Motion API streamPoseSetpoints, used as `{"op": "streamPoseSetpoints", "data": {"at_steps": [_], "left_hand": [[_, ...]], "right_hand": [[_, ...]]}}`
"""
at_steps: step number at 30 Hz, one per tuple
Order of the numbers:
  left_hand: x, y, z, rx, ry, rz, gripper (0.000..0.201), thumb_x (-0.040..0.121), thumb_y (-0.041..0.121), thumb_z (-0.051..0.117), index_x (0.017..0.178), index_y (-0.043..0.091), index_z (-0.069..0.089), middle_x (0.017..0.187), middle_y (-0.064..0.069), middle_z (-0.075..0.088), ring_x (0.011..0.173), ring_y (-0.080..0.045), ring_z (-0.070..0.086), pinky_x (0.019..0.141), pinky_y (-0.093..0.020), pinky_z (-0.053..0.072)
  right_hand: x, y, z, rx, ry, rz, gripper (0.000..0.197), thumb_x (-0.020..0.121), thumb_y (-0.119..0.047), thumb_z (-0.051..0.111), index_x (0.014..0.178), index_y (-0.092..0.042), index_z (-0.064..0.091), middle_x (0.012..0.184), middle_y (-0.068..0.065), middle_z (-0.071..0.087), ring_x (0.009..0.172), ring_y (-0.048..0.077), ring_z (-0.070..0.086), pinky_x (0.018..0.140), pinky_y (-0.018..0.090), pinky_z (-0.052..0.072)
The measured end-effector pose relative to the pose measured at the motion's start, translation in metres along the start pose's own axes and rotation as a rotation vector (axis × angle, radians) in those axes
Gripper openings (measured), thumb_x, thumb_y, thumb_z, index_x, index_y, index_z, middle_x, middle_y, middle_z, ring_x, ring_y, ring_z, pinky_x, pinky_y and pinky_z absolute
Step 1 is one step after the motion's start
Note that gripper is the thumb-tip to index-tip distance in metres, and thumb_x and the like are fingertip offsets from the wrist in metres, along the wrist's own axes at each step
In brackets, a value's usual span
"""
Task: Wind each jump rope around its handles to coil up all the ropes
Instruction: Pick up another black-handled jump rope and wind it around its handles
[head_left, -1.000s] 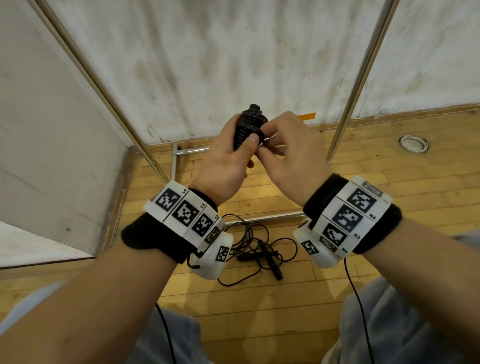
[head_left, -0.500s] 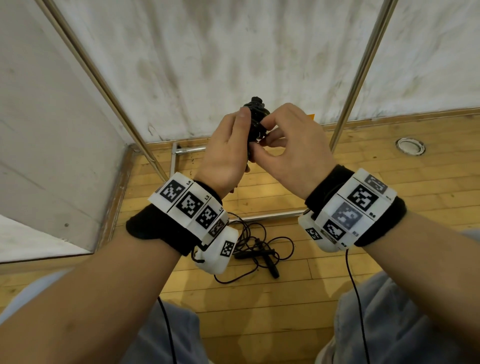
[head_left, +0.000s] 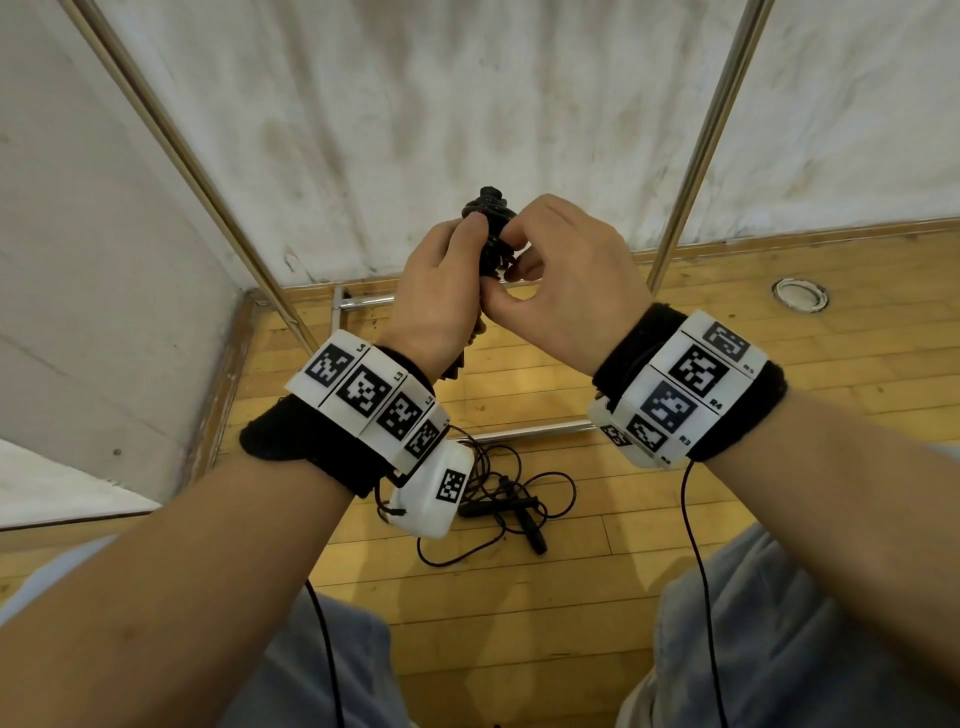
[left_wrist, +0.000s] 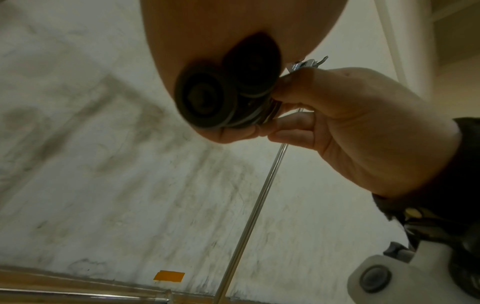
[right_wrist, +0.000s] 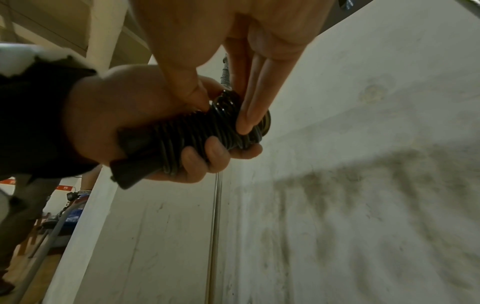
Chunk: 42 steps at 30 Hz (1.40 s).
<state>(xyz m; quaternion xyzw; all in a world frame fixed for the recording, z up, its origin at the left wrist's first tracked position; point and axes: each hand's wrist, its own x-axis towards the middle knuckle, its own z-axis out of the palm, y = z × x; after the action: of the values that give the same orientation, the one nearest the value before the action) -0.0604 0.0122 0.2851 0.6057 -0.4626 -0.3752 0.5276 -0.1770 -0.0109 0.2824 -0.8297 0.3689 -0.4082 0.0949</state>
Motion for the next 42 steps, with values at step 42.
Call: {"op": "streamPoseSetpoints", "data": {"at_steps": [42], "left_hand": [[-0.003,0.006,-0.007,-0.154,-0.147,0.055,0.027,0.1,0.025,0.035,0.1,0.013,0.06,0.073,-0.005,0.06,0.049,-0.01,0.054,0.046,-0.025,0.04]], "right_hand": [[0.005,0.0,-0.011,0.138,0.066,0.023,0.018,0.082,-0.013,0.066,0.095,-0.002,0.063,0.096,0.007,0.059,0.071,0.016,0.065,0.068,0.034,0.056]]}}
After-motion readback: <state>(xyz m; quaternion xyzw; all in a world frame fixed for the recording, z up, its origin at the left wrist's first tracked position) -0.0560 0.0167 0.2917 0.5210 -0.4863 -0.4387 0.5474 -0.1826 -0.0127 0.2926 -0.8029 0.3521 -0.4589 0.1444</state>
